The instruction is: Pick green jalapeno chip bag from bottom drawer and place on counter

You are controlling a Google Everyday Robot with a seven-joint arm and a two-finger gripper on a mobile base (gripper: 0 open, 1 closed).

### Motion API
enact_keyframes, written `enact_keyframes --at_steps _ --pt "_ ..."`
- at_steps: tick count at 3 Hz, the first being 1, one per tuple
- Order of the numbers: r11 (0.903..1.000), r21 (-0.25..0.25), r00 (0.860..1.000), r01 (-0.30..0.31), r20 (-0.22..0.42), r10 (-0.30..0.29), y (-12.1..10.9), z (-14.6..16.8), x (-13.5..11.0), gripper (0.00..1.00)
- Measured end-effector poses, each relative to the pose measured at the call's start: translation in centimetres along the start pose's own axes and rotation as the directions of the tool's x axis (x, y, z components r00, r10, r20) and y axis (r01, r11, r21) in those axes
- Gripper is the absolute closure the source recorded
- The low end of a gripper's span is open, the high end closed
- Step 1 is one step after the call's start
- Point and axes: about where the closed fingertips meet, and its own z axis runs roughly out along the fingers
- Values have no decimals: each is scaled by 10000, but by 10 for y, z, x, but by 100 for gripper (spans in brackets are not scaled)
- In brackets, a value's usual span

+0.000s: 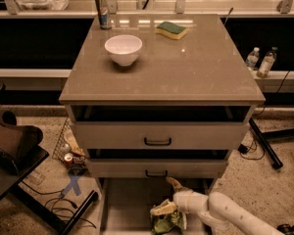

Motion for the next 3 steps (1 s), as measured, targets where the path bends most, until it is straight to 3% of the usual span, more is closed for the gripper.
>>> enact_keyframes --at_steps 1,2,3 --pt "10000 0 10000 0 0 0 0 0 0 0" --pt "10000 -1 10000 1 -1 -1 0 0 0 10" --pt "10000 -1 10000 2 -3 -2 0 0 0 33"
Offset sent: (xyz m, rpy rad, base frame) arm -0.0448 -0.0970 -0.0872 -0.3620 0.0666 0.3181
